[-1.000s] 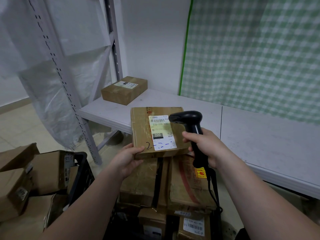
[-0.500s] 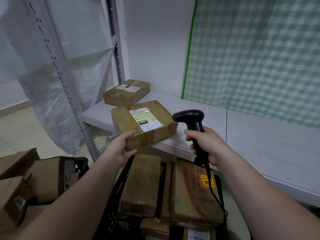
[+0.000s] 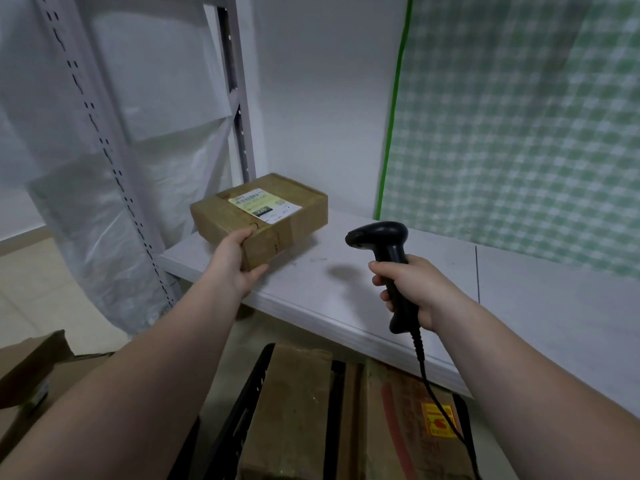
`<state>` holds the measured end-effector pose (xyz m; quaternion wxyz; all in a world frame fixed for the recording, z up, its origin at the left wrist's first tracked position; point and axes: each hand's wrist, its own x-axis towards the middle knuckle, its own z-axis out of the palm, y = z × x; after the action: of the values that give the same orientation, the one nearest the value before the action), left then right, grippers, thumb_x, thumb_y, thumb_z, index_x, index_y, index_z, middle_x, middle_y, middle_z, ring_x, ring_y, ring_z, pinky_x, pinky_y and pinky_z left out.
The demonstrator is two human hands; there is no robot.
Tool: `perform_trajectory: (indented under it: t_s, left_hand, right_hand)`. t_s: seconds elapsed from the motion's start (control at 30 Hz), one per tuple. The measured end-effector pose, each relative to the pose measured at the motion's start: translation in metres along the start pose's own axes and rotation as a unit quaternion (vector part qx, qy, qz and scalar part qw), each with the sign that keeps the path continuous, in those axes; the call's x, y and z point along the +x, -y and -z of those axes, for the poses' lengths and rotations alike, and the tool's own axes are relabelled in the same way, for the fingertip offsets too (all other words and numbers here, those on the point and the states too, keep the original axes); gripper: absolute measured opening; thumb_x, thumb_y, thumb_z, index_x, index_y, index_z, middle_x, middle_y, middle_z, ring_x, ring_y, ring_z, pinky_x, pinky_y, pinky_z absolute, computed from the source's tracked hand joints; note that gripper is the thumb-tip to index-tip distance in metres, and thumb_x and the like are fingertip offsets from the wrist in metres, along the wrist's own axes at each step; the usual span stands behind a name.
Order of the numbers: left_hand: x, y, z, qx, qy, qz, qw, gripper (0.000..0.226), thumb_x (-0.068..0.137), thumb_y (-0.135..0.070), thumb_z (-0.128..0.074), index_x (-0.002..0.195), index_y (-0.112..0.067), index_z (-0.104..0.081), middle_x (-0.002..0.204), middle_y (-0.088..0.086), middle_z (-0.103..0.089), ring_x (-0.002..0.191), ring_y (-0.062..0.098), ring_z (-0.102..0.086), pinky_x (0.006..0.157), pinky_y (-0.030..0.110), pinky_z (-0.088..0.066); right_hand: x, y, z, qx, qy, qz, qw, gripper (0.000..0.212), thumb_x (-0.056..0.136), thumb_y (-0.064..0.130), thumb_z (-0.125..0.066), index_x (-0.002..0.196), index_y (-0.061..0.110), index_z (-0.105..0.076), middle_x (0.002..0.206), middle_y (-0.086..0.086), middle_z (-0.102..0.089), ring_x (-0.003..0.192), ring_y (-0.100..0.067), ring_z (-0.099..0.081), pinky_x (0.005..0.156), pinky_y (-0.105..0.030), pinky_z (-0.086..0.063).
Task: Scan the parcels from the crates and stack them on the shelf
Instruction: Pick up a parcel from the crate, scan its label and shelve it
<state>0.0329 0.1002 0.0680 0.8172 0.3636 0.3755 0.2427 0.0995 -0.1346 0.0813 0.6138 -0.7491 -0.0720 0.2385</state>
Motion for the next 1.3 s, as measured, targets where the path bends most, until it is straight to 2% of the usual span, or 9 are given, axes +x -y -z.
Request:
perform_trajectory:
  t_s: [0.1, 0.2, 0.3, 0.43, 0.57, 0.83, 0.97, 1.2, 1.3]
  left_hand:
    - [0.019, -0.015, -0.017, -0.018, -0.004, -0.016, 1.000, 0.024, 0.090, -0.020, -0.062, 0.110, -0.019, -0.048, 0.101, 0.006, -0.060, 0.095, 0.022, -0.058, 0.100, 0.042, -0.048]
    - [0.049, -0.026, -0.031, -0.012, -0.022, -0.033, 0.999, 0.025, 0.090, -0.022, -0.061, 0.111, -0.020, -0.047, 0.113, 0.006, -0.056, 0.108, 0.023, -0.056, 0.102, 0.044, -0.046]
    - [0.079, -0.031, -0.044, -0.011, -0.042, -0.045, 0.998, 0.024, 0.090, -0.024, -0.061, 0.109, -0.023, -0.046, 0.112, 0.004, -0.055, 0.104, 0.022, -0.054, 0.101, 0.043, -0.046]
    - [0.119, -0.035, -0.055, -0.007, -0.032, -0.029, 0.999, 0.026, 0.086, -0.030, -0.063, 0.110, -0.022, -0.056, 0.093, 0.000, -0.064, 0.077, 0.021, -0.060, 0.061, 0.032, -0.049]
    - [0.157, -0.036, -0.057, -0.069, -0.030, -0.041, 0.996, 0.038, 0.080, -0.028, -0.070, 0.117, -0.023, -0.064, 0.098, 0.005, -0.075, 0.082, 0.026, -0.073, 0.064, 0.049, -0.059]
    - [0.177, -0.028, -0.079, 0.006, -0.064, -0.045, 0.997, 0.034, 0.084, -0.032, -0.073, 0.112, -0.018, -0.058, 0.085, -0.001, -0.065, 0.067, 0.013, -0.062, 0.032, 0.021, -0.043]
    - [0.177, -0.029, -0.081, 0.065, -0.084, -0.063, 0.992, 0.027, 0.091, -0.027, -0.065, 0.115, -0.017, -0.057, 0.080, -0.004, -0.054, 0.065, 0.009, -0.053, 0.046, 0.021, -0.043]
    - [0.133, -0.031, -0.071, 0.131, -0.051, -0.037, 0.989, 0.009, 0.093, -0.022, -0.061, 0.099, -0.016, -0.061, 0.084, 0.000, -0.063, 0.066, 0.014, -0.060, 0.040, 0.022, -0.050]
    - [0.106, -0.013, -0.060, 0.202, -0.028, -0.010, 0.979, 0.025, 0.093, -0.024, -0.061, 0.115, -0.014, -0.059, 0.104, 0.005, -0.059, 0.090, 0.021, -0.059, 0.072, 0.034, -0.057]
  right_hand:
    - [0.027, 0.010, -0.006, -0.008, -0.001, 0.002, 1.000, 0.015, 0.091, 0.017, -0.062, 0.102, 0.008, -0.060, 0.080, -0.006, -0.057, 0.057, -0.017, -0.048, 0.051, -0.026, -0.040]
    - [0.056, 0.014, -0.013, -0.017, -0.004, 0.000, 1.000, 0.018, 0.090, 0.016, -0.062, 0.104, 0.006, -0.060, 0.079, -0.006, -0.056, 0.057, -0.017, -0.048, 0.050, -0.026, -0.039]
    - [0.086, 0.015, -0.022, -0.032, -0.008, -0.002, 0.999, 0.019, 0.089, 0.015, -0.062, 0.105, 0.004, -0.061, 0.079, -0.006, -0.057, 0.058, -0.017, -0.048, 0.052, -0.026, -0.039]
    - [0.122, 0.013, -0.031, -0.048, -0.007, -0.006, 0.999, 0.020, 0.088, 0.015, -0.062, 0.105, 0.004, -0.061, 0.080, -0.007, -0.057, 0.058, -0.018, -0.048, 0.050, -0.026, -0.038]
    - [0.148, 0.007, -0.037, -0.057, -0.004, -0.011, 0.998, 0.019, 0.088, 0.016, -0.063, 0.103, 0.005, -0.061, 0.081, -0.007, -0.058, 0.057, -0.018, -0.049, 0.050, -0.026, -0.039]
    - [0.171, -0.008, -0.043, -0.053, 0.008, -0.029, 0.998, 0.017, 0.088, 0.016, -0.063, 0.102, 0.006, -0.060, 0.081, -0.007, -0.058, 0.057, -0.018, -0.048, 0.051, -0.027, -0.038]
    - [0.167, -0.008, -0.043, -0.047, 0.011, -0.024, 0.999, 0.014, 0.088, 0.015, -0.063, 0.098, 0.006, -0.060, 0.080, -0.007, -0.057, 0.056, -0.018, -0.047, 0.050, -0.026, -0.038]
    - [0.130, -0.006, -0.033, -0.041, 0.015, -0.014, 0.999, 0.011, 0.087, 0.015, -0.063, 0.094, 0.007, -0.060, 0.081, -0.008, -0.058, 0.056, -0.019, -0.047, 0.050, -0.027, -0.038]
    - [0.098, -0.013, -0.021, -0.039, 0.015, -0.012, 0.999, 0.012, 0.087, 0.015, -0.064, 0.095, 0.007, -0.060, 0.081, -0.008, -0.058, 0.057, -0.019, -0.049, 0.049, -0.027, -0.039]
